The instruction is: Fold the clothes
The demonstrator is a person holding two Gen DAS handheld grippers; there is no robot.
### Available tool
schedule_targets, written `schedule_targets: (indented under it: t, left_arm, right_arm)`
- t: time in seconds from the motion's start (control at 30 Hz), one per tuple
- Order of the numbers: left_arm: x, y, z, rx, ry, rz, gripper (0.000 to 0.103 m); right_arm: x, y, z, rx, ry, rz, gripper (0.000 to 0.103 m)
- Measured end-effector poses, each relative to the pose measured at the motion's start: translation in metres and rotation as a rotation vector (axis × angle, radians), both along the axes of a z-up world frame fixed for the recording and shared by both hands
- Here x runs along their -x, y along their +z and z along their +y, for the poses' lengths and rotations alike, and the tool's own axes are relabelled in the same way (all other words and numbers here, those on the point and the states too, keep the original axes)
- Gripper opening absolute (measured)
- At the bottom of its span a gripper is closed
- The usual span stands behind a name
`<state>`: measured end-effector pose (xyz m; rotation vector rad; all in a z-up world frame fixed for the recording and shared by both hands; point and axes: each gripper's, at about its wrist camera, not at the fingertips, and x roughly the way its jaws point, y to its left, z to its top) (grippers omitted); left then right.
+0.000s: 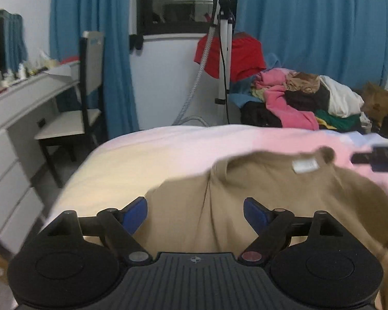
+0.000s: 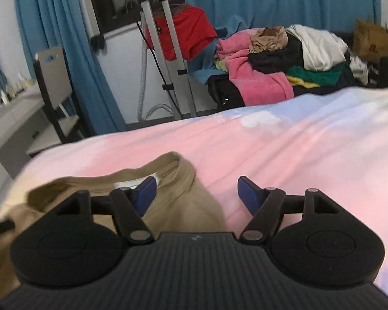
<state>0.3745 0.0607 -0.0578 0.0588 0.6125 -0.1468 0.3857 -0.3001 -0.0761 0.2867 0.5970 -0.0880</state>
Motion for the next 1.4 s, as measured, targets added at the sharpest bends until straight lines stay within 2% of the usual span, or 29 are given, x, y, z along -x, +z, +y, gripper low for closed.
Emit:
schedule_targets:
  t: [0.03, 0.07, 0.13, 0.27, 0.37, 0.47, 0.5, 0.6, 0.73, 0.83, 0.9, 0.93, 1.03, 1.07, 1.1, 1.17, 1.23, 1.33, 1.4]
  left_arm:
    - [0.026, 0.007, 0.005, 0.007, -0.001, -0.003, 0.084]
    - [0.052, 0.014, 0.01, 0.014, -0.003, -0.007, 0.085]
    - [0.103, 0.028, 0.021, 0.029, -0.005, -0.013, 0.089]
    - [0.186, 0.047, 0.051, 0.132, 0.021, -0.008, 0.09]
    - [0.229, 0.047, 0.068, 0.193, 0.045, -0.015, 0.092]
    - [0.261, 0.044, 0.082, 0.251, 0.052, 0.015, 0.092]
    - [0.273, 0.046, 0.085, 0.262, 0.05, 0.015, 0.092]
    - [0.298, 0.05, 0.083, 0.264, 0.031, 0.002, 0.092]
    - [0.308, 0.048, 0.07, 0.272, 0.019, -0.004, 0.093]
    - [0.305, 0.042, 0.061, 0.279, 0.023, 0.009, 0.093]
    - [0.3, 0.036, 0.057, 0.285, 0.029, 0.025, 0.093]
    - [0.298, 0.034, 0.055, 0.287, 0.034, 0.03, 0.093]
    - [0.296, 0.028, 0.053, 0.301, 0.047, 0.049, 0.093]
    - [0.296, 0.026, 0.053, 0.308, 0.051, 0.057, 0.093]
    - [0.295, 0.025, 0.052, 0.308, 0.053, 0.063, 0.093]
    - [0.294, 0.024, 0.05, 0.302, 0.056, 0.07, 0.093]
    - [0.294, 0.024, 0.048, 0.289, 0.054, 0.068, 0.093]
    - [0.292, 0.026, 0.045, 0.279, 0.044, 0.057, 0.093]
    - [0.29, 0.027, 0.043, 0.272, 0.036, 0.05, 0.093]
  right_arm:
    - [0.007, 0.004, 0.0, -0.013, -0.001, 0.006, 0.07]
    - [0.013, 0.008, 0.0, -0.026, -0.003, 0.011, 0.063]
    - [0.032, 0.015, 0.0, -0.054, -0.006, 0.014, 0.063]
    - [0.093, 0.027, -0.011, -0.14, -0.039, 0.014, 0.063]
    - [0.15, 0.031, -0.028, -0.19, -0.093, -0.012, 0.064]
    - [0.204, 0.024, -0.056, -0.231, -0.178, -0.04, 0.066]
    - [0.218, 0.019, -0.066, -0.248, -0.206, -0.043, 0.07]
    - [0.246, 0.004, -0.09, -0.311, -0.241, -0.014, 0.071]
    - [0.259, -0.02, -0.109, -0.465, -0.207, 0.075, 0.071]
    - [0.253, -0.034, -0.116, -0.555, -0.2, 0.074, 0.071]
    - [0.245, -0.044, -0.117, -0.57, -0.178, 0.069, 0.069]
    - [0.24, -0.048, -0.116, -0.565, -0.168, 0.076, 0.069]
    - [0.225, -0.052, -0.108, -0.453, -0.144, 0.072, 0.055]
    - [0.221, -0.053, -0.105, -0.408, -0.122, 0.07, 0.044]
    - [0.215, -0.054, -0.102, -0.365, -0.103, 0.081, 0.025]
    - [0.206, -0.051, -0.097, -0.294, -0.092, 0.085, 0.007]
    - [0.2, -0.044, -0.097, -0.243, -0.116, 0.058, 0.005]
    - [0.196, -0.017, -0.12, -0.27, -0.207, -0.044, 0.005]
    - [0.186, 0.004, -0.135, -0.227, -0.258, -0.091, 0.005]
